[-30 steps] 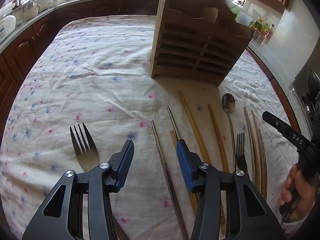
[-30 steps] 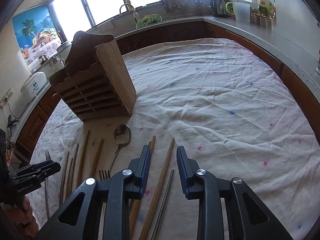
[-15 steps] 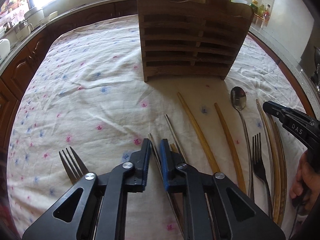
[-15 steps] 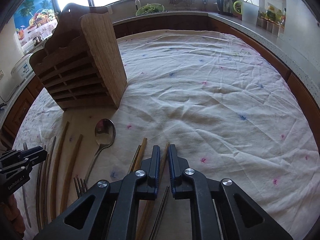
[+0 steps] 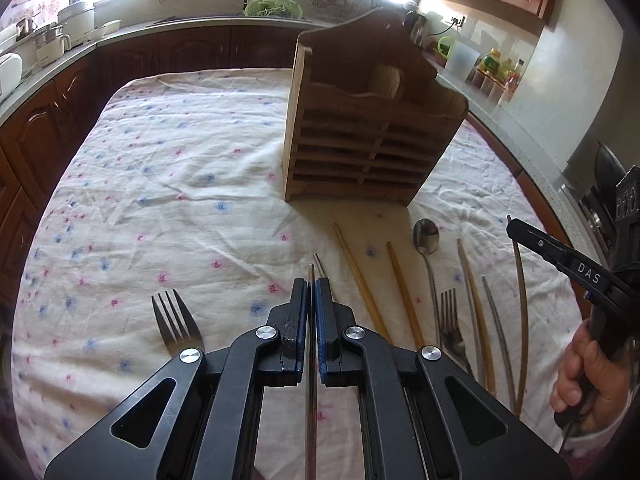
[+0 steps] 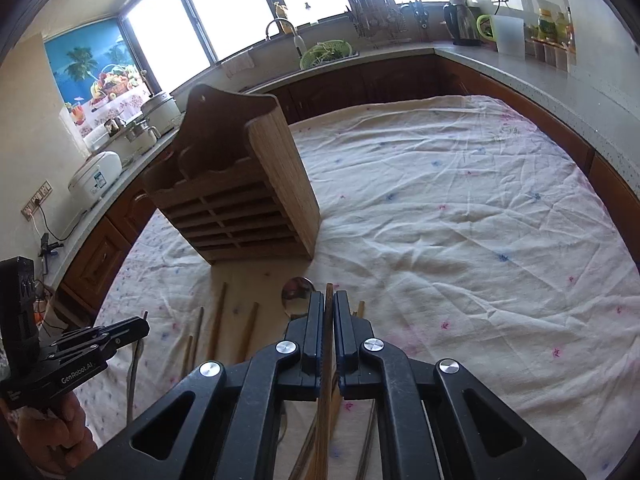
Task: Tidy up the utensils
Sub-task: 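Close the left tool on a silver metal chopstick while the right tool grasps a wooden chopstick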
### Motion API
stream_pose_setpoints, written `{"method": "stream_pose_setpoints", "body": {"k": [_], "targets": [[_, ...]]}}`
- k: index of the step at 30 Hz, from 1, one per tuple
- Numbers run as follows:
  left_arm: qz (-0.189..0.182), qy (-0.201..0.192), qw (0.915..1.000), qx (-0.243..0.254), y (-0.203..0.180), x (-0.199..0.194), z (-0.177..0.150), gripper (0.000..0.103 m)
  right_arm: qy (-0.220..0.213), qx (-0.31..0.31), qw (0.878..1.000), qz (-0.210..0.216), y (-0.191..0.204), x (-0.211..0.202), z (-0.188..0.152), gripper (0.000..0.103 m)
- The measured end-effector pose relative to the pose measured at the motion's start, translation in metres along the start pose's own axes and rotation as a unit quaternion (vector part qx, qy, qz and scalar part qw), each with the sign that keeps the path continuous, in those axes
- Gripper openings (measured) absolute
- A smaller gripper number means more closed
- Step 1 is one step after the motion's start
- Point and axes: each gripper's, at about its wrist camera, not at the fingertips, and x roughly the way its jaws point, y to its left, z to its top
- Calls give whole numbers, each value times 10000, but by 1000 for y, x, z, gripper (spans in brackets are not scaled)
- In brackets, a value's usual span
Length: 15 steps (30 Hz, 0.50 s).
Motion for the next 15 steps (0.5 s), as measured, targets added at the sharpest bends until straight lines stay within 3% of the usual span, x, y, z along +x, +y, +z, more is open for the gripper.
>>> {"method": "stream_pose_setpoints", "body": {"k": [15], "targets": [[-415,-1002,9941,88,-6,-110,-4,3,-958,-383,9941,322,39,-99,15,5]]}}
